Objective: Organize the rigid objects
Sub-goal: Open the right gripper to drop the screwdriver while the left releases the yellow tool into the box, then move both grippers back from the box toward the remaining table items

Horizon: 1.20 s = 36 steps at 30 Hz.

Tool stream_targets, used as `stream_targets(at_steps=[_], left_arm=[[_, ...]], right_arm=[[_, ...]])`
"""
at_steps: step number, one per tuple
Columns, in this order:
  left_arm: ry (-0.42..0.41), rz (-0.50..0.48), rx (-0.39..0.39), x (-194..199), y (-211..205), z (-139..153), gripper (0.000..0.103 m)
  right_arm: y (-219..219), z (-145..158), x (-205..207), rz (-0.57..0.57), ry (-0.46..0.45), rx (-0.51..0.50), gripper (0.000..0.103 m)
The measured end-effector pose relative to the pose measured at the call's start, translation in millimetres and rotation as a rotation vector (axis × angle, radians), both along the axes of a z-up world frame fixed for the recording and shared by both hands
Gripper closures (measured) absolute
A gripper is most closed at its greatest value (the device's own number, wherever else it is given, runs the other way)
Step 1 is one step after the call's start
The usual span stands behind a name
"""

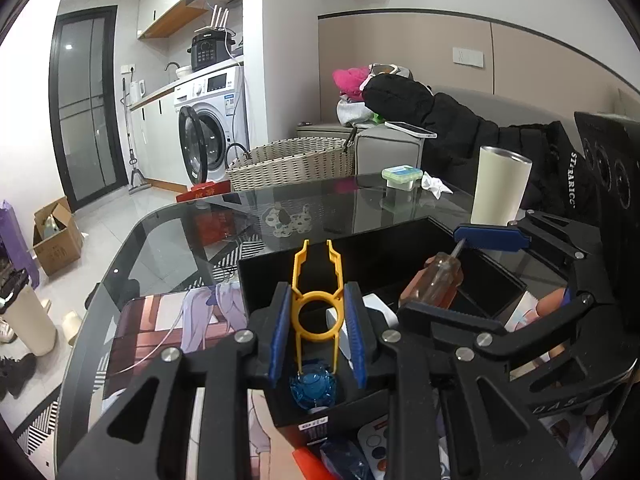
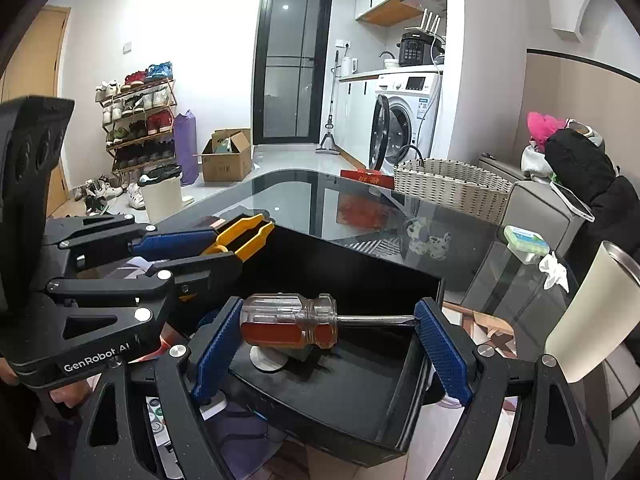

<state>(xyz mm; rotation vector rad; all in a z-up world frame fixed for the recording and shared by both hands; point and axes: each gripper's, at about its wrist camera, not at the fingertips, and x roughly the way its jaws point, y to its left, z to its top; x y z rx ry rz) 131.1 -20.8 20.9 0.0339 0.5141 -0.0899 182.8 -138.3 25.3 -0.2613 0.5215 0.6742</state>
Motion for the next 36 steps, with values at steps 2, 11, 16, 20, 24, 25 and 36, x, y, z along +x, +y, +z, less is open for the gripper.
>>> stream_targets(at_steps=[2,11,16,20,24,25,36], left_arm=[[0.011,-0.001,0.001,1.8,-1.1,-1.6,0.079],[0.022,0.009,0.013,3.8,-4.1,-4.4,0.078],[0.023,0.02,0.005,3.0,-1.2,-4.4,0.077],[0.021,0.007,-0.008,1.0,0.3,-4.1,0.057],[0.006,-0.001,0.001,-3.3,-3.2,-2.4,0.043],[0.008,-0.012,-0.01,-4.0,-2.4,-1.9,0.04],[0.076,0.019,-0.204,-36.7,38.2,7.6,0.0]], right_arm=[[-1.8,-1.0,1.5,0.001,-0.001,0.006,0.017],[-6.8,-0.3,3.8,-0.024,0.003,0.051,0.016],[-12.2,0.8,4.1,-0.07,-0.008,0.069,0.0],[-22.6,1.9,7.2,-0.095,0.0,0.112,0.0],[-28.0,3.4,3.2,-0.089,-0.016,0.112,0.0],[-29.4,4.5,1.9,-0.088,-0.017,0.111,0.0],[-48.6,17.4,-38.1,-0.061,0.057,0.074,0.0]])
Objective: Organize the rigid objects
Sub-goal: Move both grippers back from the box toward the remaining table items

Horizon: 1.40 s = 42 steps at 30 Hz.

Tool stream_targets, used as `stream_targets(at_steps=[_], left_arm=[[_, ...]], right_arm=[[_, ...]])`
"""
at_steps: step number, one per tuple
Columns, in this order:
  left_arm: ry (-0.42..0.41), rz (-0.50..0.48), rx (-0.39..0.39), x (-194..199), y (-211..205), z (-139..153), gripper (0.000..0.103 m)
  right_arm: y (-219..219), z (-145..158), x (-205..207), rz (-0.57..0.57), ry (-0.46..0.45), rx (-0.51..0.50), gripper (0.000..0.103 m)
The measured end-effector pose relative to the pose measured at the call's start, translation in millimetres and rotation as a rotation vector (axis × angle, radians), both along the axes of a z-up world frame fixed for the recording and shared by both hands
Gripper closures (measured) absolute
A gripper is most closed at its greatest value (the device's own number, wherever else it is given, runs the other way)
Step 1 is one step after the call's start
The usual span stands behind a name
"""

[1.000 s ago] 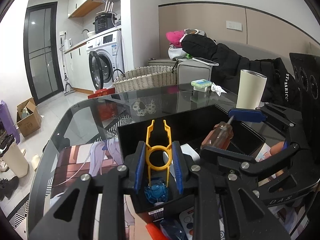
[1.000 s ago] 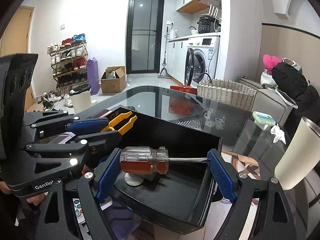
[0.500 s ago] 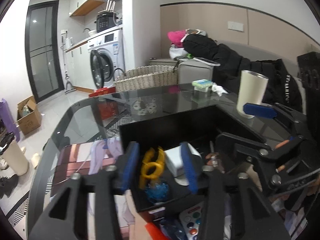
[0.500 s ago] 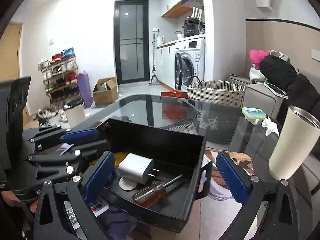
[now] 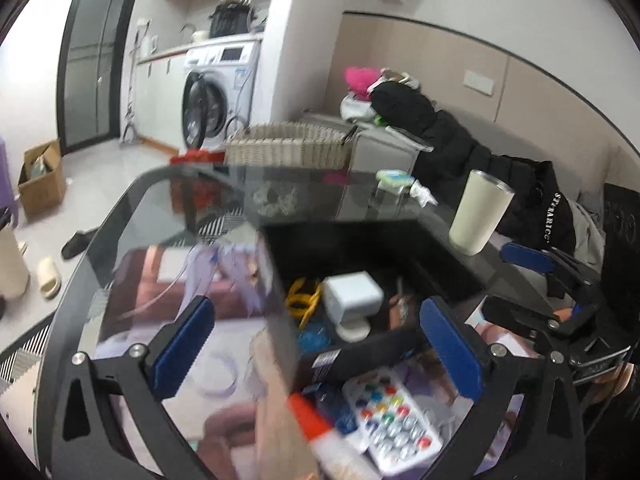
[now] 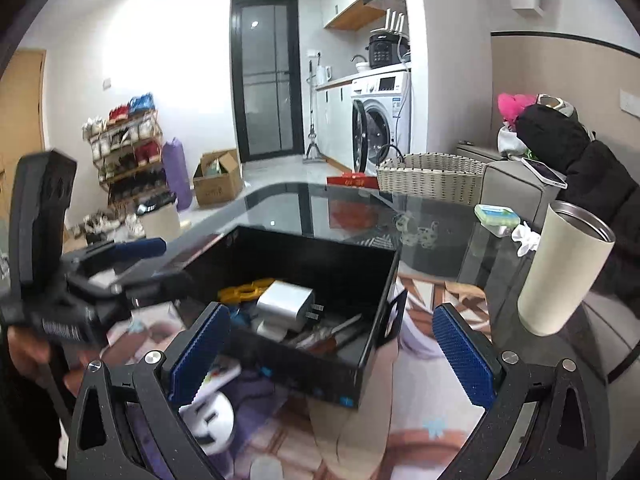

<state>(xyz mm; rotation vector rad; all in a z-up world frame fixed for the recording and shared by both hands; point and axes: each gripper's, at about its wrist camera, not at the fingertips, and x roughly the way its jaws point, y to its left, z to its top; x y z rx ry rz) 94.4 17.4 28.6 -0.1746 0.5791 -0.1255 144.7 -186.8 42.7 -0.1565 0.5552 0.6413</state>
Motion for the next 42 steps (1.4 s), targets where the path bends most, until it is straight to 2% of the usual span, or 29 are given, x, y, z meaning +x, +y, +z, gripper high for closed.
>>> stream_targets(at_steps=[5,10,18,28,32,42], left_arm=[[0.013,0.069,0.095,-17.5,4.6,-6.5,0.0],[0.027,0.064,0.101,-33.3,10.7,-10.3,0.0],[0.065,0.036,0.156,-52.0,7.3,-19.7,0.0],[0.1,0.015,0.154,-61.2,6.4,-29.7,0.0],[0.102,-0.003,0.178,-62.4,3.9,-29.9,0.0],[0.155,-0.053,0.172,-47.6,3.7,-41.3,0.0]], right_arm=[[0.7,-6.4,-13.2,0.002,0.035,-0.038,0.0],[3.1,-11.8,-21.6,0.008,0.079,-0.051,0.0],[9.4,-31.4,-37.1,0.037,0.163,-0.088,0.0],[27.3,-49.8,-58.0,0.079,0.241,-0.143,0.0],[35.4,-58.3,-59.3,0.101,0.284,-0.169,0.0],[47.9,-68.9,-48.0,0.053,0.321,-0.191,0.0]])
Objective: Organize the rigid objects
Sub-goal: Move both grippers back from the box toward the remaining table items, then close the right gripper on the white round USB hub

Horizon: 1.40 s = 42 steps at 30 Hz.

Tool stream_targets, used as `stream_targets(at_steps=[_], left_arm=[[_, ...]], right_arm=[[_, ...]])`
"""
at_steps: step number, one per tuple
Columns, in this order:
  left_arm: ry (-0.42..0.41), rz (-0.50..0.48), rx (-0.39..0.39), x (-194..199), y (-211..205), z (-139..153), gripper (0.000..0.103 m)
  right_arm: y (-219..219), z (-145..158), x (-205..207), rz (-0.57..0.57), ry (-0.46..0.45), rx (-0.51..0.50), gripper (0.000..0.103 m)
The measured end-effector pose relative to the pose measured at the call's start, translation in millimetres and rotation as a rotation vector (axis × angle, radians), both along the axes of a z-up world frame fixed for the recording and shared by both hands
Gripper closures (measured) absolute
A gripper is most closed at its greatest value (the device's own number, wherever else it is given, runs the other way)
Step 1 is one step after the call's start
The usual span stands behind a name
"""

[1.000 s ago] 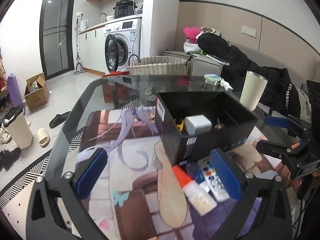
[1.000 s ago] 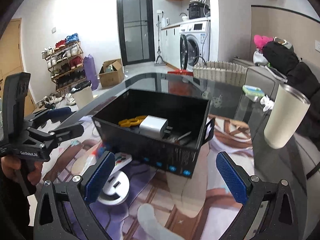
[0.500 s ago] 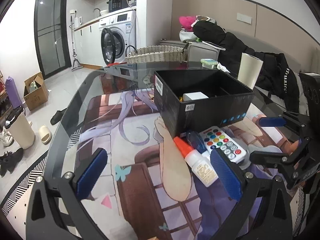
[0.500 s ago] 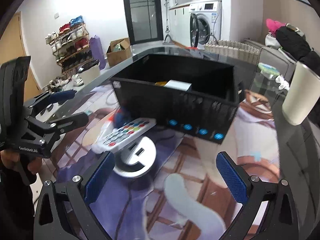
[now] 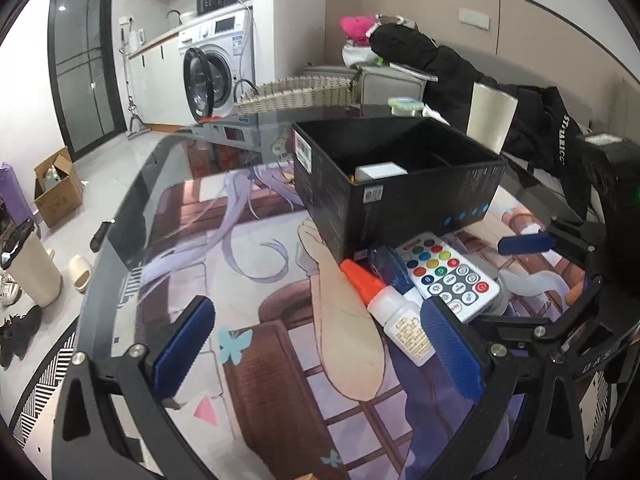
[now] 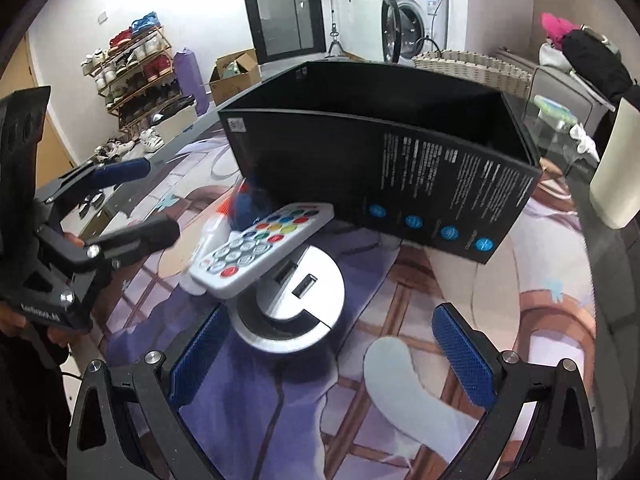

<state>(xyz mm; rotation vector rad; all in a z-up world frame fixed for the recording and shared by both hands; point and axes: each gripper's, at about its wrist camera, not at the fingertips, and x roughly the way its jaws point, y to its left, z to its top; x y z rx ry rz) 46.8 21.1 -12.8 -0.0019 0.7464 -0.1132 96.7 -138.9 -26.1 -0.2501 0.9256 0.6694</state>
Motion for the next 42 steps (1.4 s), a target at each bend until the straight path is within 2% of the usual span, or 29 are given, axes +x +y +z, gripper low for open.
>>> stream_targets(at_steps=[16,22,29,30,32,35,37,42], left_arm=[[0.035,-0.017,-0.009,2.8,-1.2,-6.3,0.0],[0.041,0.005,0.017,3.6,-3.2,-7.8,0.0],[0.036,0.008,0.031,2.4,-6.0,-7.5,0.0],[0.036,0.008,0.031,2.4,-6.0,-7.5,0.0],[0.04,0.001,0.024,3.1,-5.3,-7.9,0.0],[0.051,0.004,0.007,4.7,-2.7,-8.9,0.0],[0.054,0.004,0.001,5.0,-1.6,-9.2,0.0],[0.058,0.008,-0.005,5.7,-1.6,-9.3,0.0]], right_arm=[[-10.2,-3.8,12.8,-0.031,-0.026,-0.014,0.001],[-5.0,-6.7,12.2,-0.032,-0.044,-0.059,0.001],[-4.5,-6.1,8.5,-0.038,-0.048,-0.049,0.001],[-5.8,-5.3,7.7,-0.038,-0.048,-0.038,0.003],[-8.9,-3.0,6.5,-0.038,-0.056,-0.017,0.016],[-11.6,-1.0,6.1,-0.017,-0.061,-0.003,0.029],[-13.4,0.0,6.2,-0.001,-0.054,0.011,0.033],[-11.9,0.3,6.1,0.014,-0.056,-0.007,0.033]])
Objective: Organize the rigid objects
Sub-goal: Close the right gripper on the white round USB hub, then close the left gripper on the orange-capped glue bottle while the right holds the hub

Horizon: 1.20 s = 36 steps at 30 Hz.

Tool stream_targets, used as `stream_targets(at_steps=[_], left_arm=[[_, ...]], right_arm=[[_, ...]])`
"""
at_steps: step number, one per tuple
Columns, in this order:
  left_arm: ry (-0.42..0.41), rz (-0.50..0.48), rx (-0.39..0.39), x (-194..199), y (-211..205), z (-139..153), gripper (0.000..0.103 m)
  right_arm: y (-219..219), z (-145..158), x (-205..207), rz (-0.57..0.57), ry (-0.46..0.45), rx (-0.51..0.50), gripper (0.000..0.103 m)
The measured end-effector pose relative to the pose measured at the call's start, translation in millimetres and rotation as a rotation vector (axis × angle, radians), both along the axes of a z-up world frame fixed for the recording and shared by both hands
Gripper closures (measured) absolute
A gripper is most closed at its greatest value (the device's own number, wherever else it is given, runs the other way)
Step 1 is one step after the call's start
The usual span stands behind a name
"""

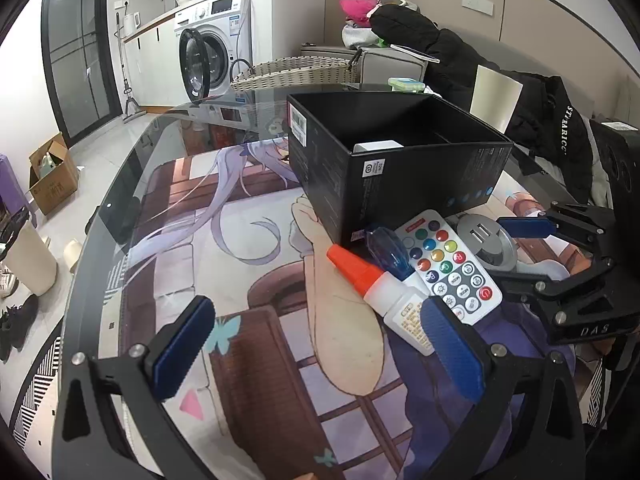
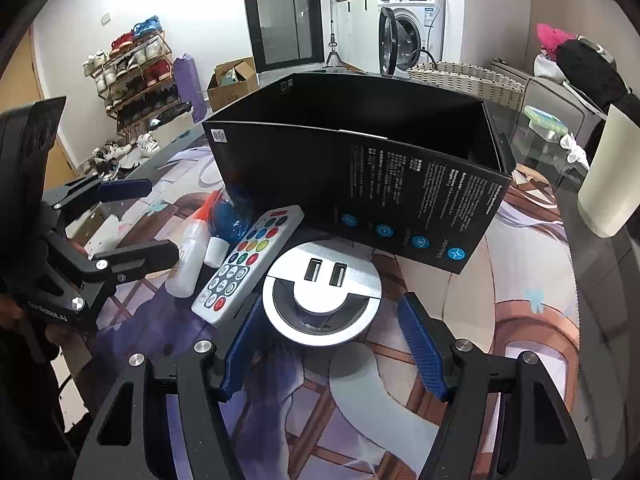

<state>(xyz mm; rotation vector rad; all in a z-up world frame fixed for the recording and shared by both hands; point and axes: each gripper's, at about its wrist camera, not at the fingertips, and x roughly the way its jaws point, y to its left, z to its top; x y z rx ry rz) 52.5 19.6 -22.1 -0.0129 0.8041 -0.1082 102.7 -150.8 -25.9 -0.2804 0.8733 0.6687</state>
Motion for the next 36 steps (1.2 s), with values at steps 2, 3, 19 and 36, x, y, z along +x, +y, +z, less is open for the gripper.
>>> stream_targets(at_steps=[2,3,19,36], left_arm=[[0.001,0.002,-0.001,0.3,-0.1,0.0,0.0],[0.001,0.001,-0.001,0.3,0.0,0.1,0.0],[0.072,-0.175,0.013,2.7,-25.1,-4.7,0.0],[0.127,-0.221,-0.019,42.9,-34.6,-8.4,0.0]], right_arm=[[4.0,-0.6,1.0,0.003,-0.007,-0.024,0.032],[6.2,-0.3,0.7,0.005,-0.01,-0.028,0.031],[-14.2,4.6,2.8,0.004,-0.026,-0.012,0.045],[-24.9,17.4,-0.1,0.042,-0.05,0.009,0.045]])
